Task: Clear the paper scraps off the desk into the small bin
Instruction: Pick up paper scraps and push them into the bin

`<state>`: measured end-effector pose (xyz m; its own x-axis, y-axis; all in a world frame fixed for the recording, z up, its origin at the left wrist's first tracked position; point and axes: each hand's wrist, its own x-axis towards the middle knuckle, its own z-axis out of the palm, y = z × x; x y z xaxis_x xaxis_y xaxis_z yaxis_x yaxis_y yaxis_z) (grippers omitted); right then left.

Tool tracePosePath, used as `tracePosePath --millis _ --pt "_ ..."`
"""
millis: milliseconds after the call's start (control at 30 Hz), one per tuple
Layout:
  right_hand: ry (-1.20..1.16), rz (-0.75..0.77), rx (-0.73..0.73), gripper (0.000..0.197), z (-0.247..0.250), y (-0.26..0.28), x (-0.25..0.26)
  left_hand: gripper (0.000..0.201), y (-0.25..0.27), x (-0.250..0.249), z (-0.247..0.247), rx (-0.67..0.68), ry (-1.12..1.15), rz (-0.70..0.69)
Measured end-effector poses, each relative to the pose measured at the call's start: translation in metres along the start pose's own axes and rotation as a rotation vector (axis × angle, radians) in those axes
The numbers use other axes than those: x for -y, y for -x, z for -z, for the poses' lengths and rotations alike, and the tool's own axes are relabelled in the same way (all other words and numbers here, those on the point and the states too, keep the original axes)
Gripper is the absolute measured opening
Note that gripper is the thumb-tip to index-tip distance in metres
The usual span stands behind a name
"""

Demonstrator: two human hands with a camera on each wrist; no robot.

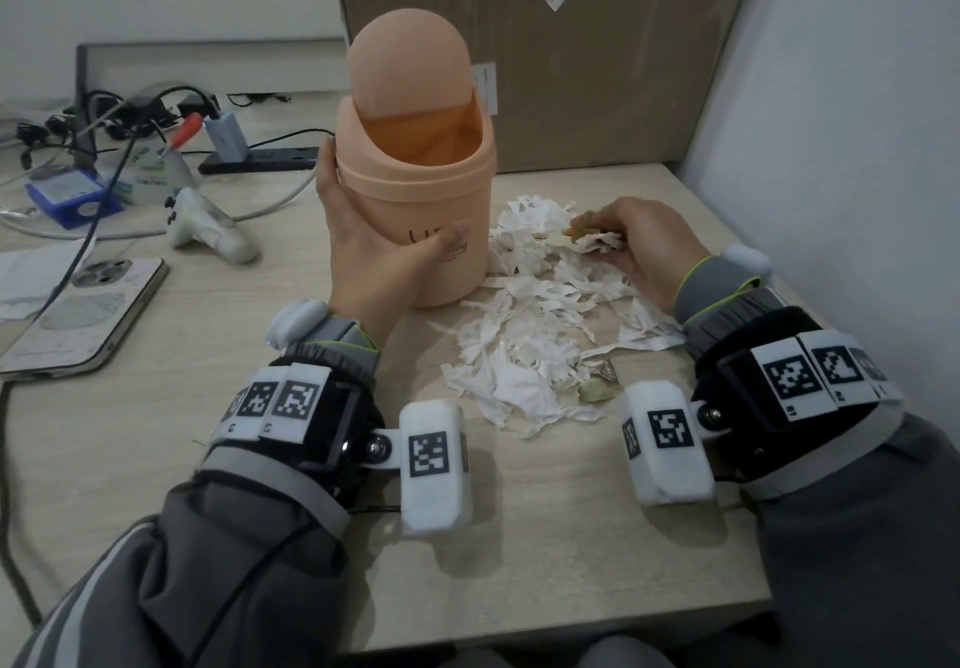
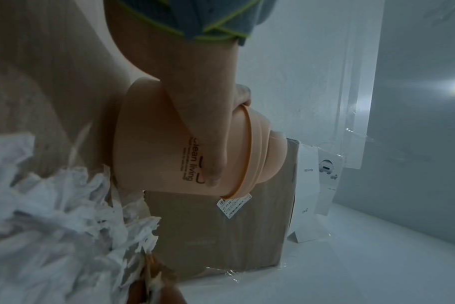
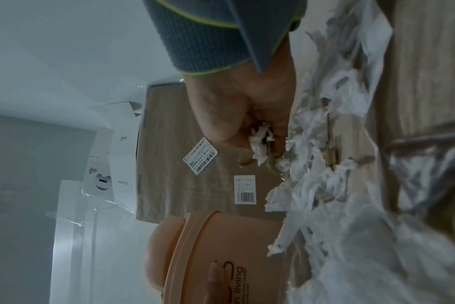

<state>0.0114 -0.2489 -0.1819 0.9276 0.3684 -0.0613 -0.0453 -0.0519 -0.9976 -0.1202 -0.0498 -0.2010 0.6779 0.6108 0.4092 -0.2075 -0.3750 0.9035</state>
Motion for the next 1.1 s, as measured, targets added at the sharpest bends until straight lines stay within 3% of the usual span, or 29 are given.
tracePosePath --millis 133,467,833,1100 --pt "0.266 0.079 -0.017 0.027 0.004 -0.001 -0.006 0.137 0.0 0.001 0.0 0.006 -0.009 -0.006" --pt "0.119 0.261 -0.208 0.027 0.004 0.008 0.004 0.14 -0.004 0.006 0.0 0.01 -0.051 -0.017" --pt "-0.087 0.616 -0.169 0.02 -0.014 0.032 0.028 0.14 -0.004 0.003 -0.001 0.037 -0.136 -0.083" --pt "-0.04 0.808 -0.123 0.022 -0.019 0.037 0.034 0.137 0.003 -0.012 -0.005 0.115 -0.242 -0.239"
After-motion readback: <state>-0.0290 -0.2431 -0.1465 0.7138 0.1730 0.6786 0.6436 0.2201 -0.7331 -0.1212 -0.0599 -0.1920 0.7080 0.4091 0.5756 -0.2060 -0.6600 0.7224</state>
